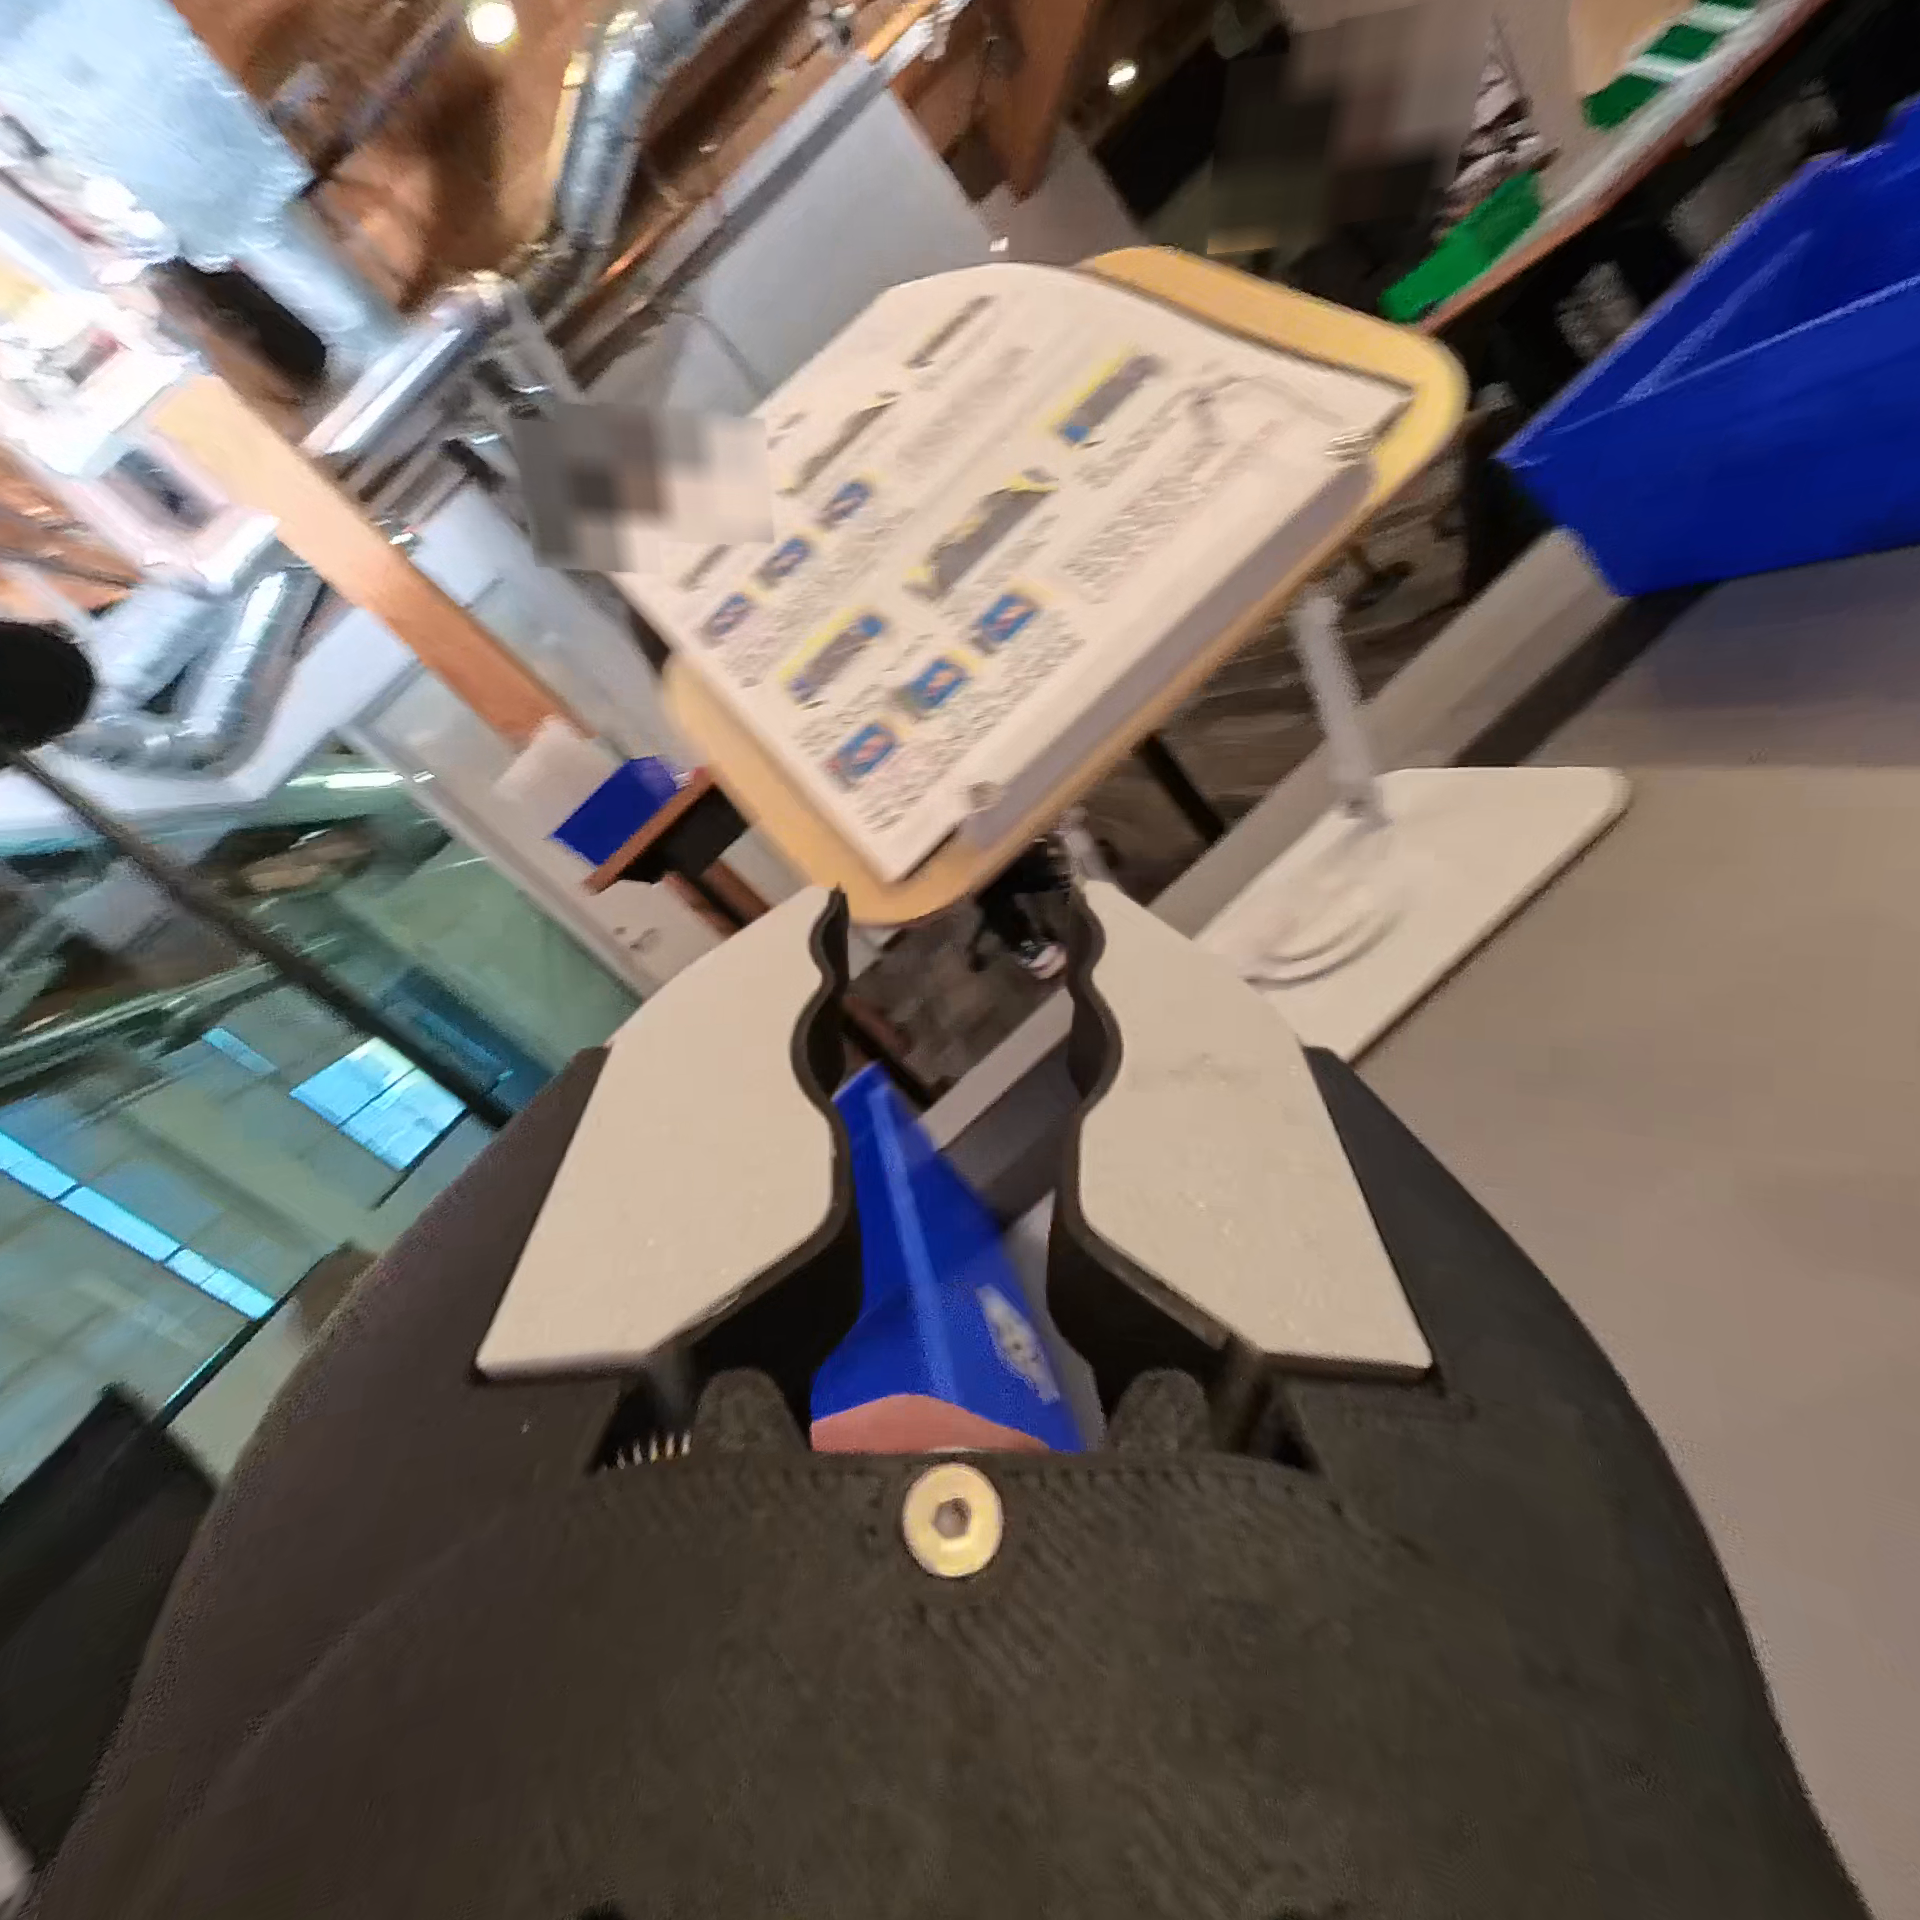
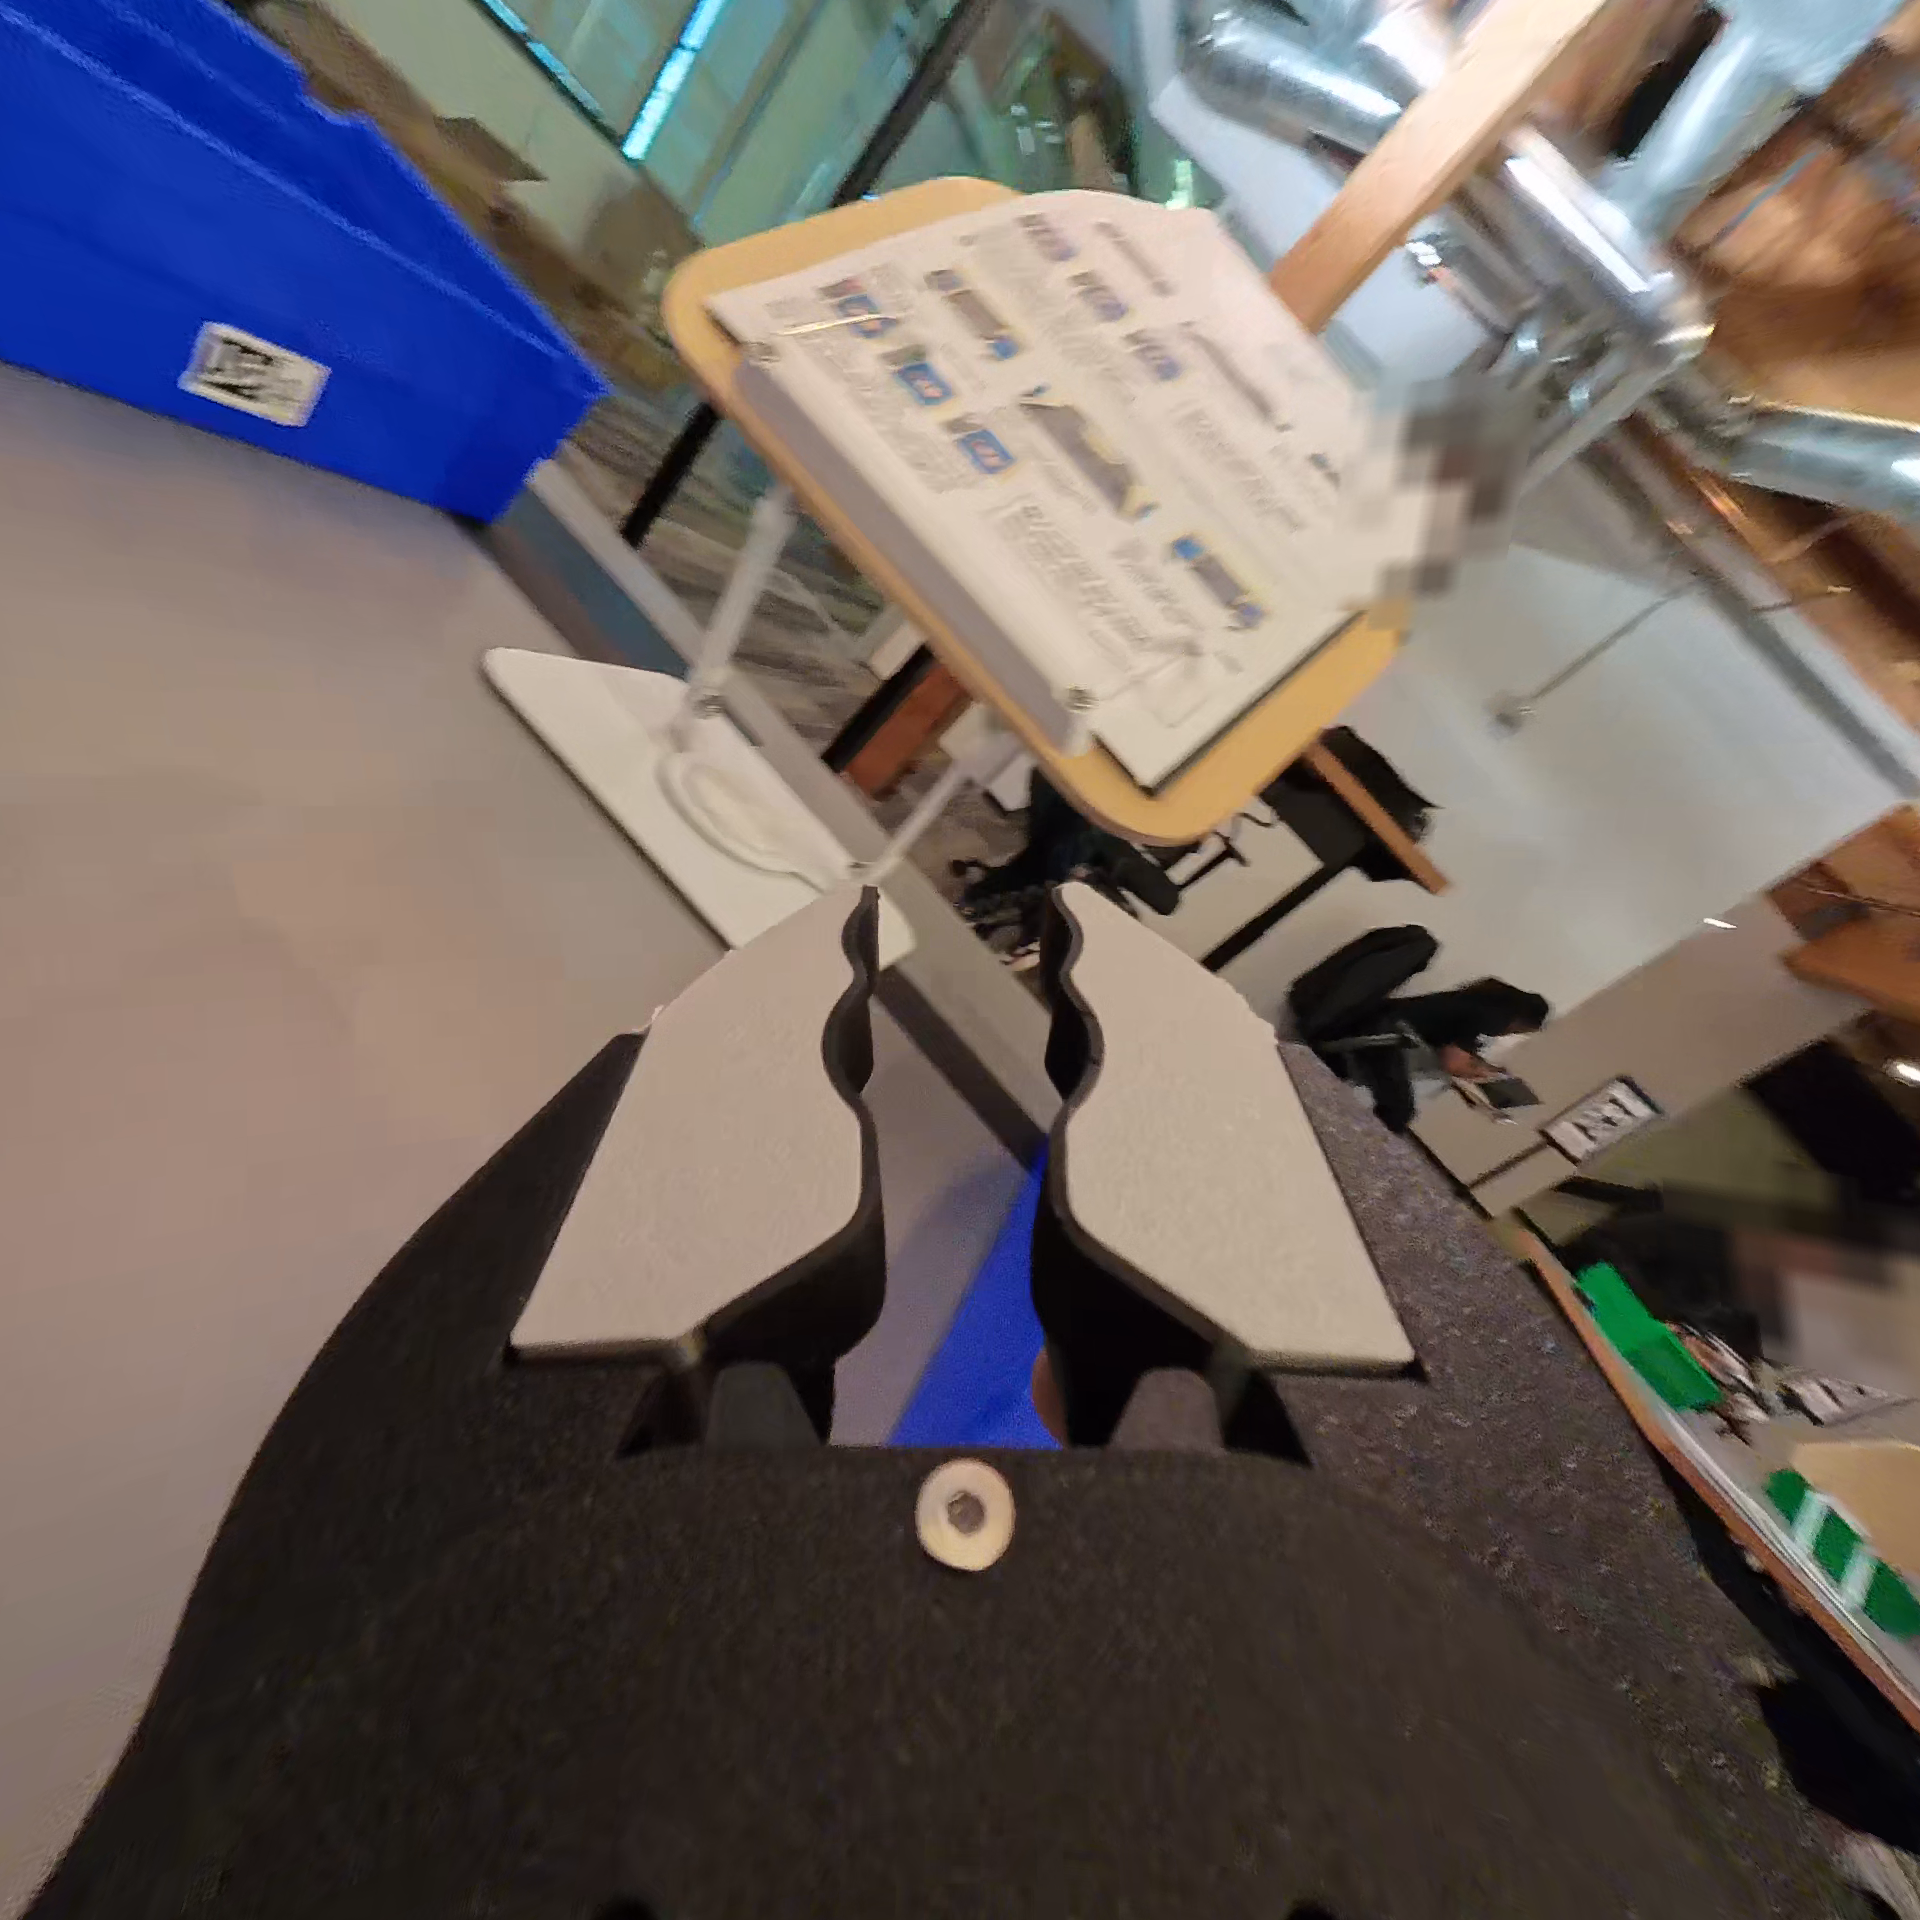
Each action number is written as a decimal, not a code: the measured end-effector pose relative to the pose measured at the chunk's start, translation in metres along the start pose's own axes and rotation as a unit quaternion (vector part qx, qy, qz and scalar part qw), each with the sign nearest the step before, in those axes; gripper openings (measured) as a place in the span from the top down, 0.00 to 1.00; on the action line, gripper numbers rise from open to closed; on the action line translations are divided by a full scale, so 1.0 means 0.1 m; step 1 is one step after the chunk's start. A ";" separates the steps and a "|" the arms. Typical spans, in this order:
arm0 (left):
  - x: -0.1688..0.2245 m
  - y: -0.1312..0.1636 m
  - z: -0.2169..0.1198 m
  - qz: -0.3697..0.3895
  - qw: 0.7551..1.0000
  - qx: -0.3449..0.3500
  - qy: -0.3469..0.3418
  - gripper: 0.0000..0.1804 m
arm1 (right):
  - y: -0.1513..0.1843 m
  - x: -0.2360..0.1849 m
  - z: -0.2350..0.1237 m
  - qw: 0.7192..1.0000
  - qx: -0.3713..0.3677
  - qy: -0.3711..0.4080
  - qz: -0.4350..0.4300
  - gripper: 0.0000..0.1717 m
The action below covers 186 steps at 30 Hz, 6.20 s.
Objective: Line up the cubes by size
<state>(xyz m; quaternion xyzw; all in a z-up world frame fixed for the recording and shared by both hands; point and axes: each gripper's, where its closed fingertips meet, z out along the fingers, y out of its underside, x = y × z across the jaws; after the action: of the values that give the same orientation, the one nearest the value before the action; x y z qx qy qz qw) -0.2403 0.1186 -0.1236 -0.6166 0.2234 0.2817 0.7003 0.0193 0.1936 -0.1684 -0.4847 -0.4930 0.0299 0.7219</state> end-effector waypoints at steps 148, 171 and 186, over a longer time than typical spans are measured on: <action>-1.61 1.69 -2.69 -0.342 0.893 -0.269 -0.119 0.97 | 0.62 -0.22 -0.75 0.906 -0.104 -0.079 0.403 0.98; -1.93 1.33 -3.21 -0.340 0.894 -0.243 -0.163 0.97 | -0.27 -1.33 0.45 0.896 -0.080 -0.193 0.392 0.95; -1.68 0.08 -2.36 -0.337 0.929 -0.138 -0.065 0.97 | -0.21 -0.79 -0.11 0.912 -0.056 -0.163 0.373 0.73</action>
<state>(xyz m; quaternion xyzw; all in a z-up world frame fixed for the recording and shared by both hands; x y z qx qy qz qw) -0.3623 -0.1341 -0.0515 -0.7268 -0.0849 0.0965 0.6747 -0.0221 0.1336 -0.2073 -0.6612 -0.3878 0.3485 0.5395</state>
